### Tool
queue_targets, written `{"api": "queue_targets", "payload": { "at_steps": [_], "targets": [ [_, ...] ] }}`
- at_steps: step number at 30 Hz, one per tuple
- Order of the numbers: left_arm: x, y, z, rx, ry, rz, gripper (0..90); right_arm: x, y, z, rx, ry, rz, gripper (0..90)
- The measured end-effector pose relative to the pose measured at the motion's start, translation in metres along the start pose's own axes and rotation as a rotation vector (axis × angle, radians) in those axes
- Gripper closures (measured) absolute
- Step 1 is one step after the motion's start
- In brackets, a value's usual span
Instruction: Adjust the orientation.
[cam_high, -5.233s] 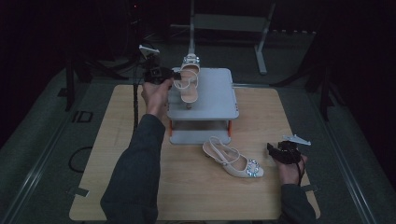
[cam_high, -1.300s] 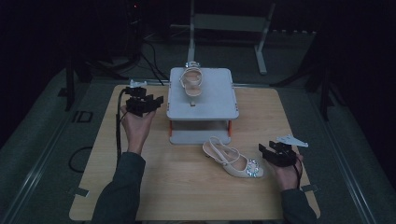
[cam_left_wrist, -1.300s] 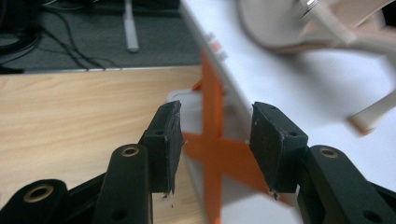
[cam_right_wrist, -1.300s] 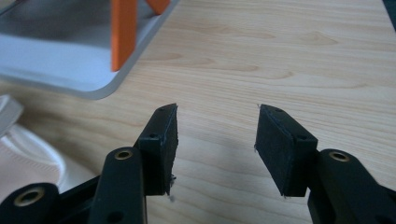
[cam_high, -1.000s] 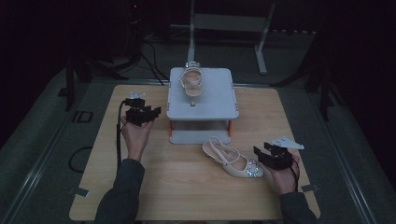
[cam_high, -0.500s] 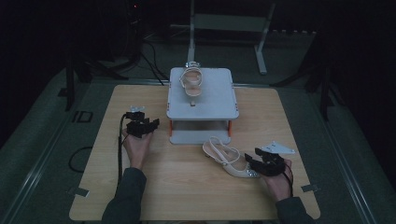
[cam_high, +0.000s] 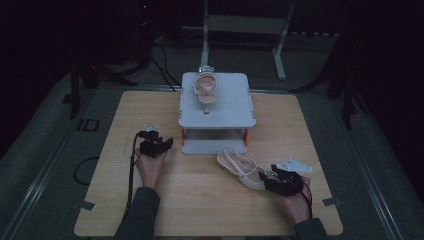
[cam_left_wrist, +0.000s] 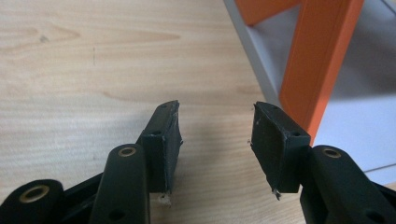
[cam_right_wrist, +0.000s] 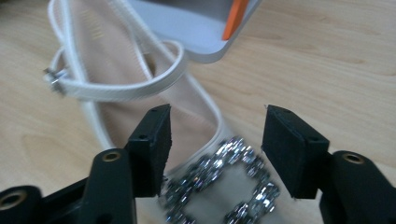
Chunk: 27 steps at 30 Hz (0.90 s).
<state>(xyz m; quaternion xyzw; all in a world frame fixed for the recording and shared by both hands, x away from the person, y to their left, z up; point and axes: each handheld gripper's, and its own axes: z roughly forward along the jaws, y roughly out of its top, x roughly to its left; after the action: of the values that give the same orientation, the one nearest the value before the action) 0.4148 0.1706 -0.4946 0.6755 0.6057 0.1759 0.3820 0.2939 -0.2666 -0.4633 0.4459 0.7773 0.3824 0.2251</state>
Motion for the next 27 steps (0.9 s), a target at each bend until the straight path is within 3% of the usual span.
{"api": "queue_targets", "payload": {
  "at_steps": [5,9,15,27],
  "targets": [
    [0.002,-0.006,0.003,0.016,-0.002,0.0,52.4,0.007,-0.005,-0.005,0.013,-0.002,-0.023,31.4],
    [0.003,-0.009,0.002,0.003,-0.01,0.003,53.1,0.013,-0.007,-0.004,0.03,-0.01,-0.061,25.9],
    [0.003,-0.01,0.002,-0.005,-0.012,0.004,52.9,0.02,-0.009,-0.001,0.063,-0.061,-0.138,20.4],
    [0.005,-0.013,0.001,-0.025,-0.028,-0.005,52.6,0.008,-0.013,-0.002,0.086,-0.086,-0.123,15.7]
  ]
}}
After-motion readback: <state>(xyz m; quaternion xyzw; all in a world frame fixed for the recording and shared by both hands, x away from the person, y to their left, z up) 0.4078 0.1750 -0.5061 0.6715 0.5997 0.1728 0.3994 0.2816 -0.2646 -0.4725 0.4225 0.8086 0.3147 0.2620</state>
